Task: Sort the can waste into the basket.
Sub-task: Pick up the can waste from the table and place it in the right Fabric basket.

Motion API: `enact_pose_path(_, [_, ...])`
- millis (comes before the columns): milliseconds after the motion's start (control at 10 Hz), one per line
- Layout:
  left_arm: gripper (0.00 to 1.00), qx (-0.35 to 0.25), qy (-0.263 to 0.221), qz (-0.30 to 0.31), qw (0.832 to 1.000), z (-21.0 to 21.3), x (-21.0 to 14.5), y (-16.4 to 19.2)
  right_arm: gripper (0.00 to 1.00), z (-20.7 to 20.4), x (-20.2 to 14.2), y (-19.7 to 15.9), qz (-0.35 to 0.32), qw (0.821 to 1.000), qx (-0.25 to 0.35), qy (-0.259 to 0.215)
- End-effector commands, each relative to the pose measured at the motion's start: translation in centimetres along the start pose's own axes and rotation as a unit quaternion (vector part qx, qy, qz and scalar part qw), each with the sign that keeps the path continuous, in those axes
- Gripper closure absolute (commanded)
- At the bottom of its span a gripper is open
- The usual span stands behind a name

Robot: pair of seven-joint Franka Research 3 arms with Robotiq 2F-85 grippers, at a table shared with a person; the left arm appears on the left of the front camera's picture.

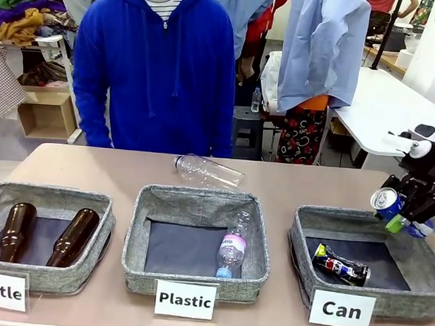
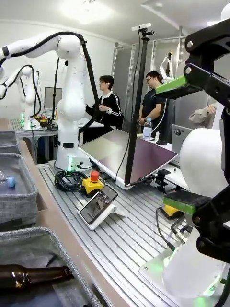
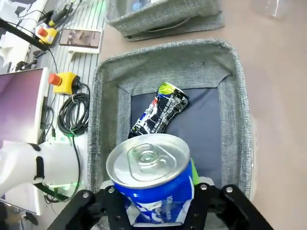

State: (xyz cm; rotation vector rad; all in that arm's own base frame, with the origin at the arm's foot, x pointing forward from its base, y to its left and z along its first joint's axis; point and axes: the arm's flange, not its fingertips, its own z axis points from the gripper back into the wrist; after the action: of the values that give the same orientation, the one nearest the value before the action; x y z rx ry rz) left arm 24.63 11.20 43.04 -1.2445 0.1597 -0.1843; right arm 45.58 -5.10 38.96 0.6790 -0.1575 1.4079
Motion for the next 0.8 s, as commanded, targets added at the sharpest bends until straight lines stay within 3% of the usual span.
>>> enact_pose_path(0, [0.00,-0.010,0.001,-0.006,1.000,0.7,-0.6,-0.6,0.06,0.5,0.4,-0.6,-0.021,1.000,0.018,-0.013])
enact_pose_path(100, [0.00,-0.010,0.001,-0.006,1.000,0.7,-0.6,-0.6,0.00,0.5,0.3,-0.9,-0.022,0.999,0.020,-0.018])
enact_pose_path(500, [0.00,-0.010,0.001,-0.006,1.000,0.7,-0.6,-0.6,0.00,0.5,0.0,-1.2,-0.034,0.999,0.014,-0.037])
enact_pose_path(600, [0.00,-0.010,0.001,-0.006,1.000,0.7,-0.6,-0.6,0.00,0.8,0.3,-1.6,-0.054,0.995,0.016,-0.077])
enact_pose_path(700, [0.00,-0.010,0.001,-0.006,1.000,0.7,-0.6,-0.6,0.00,1.4,0.8,-2.4,-0.132,0.971,0.035,-0.197])
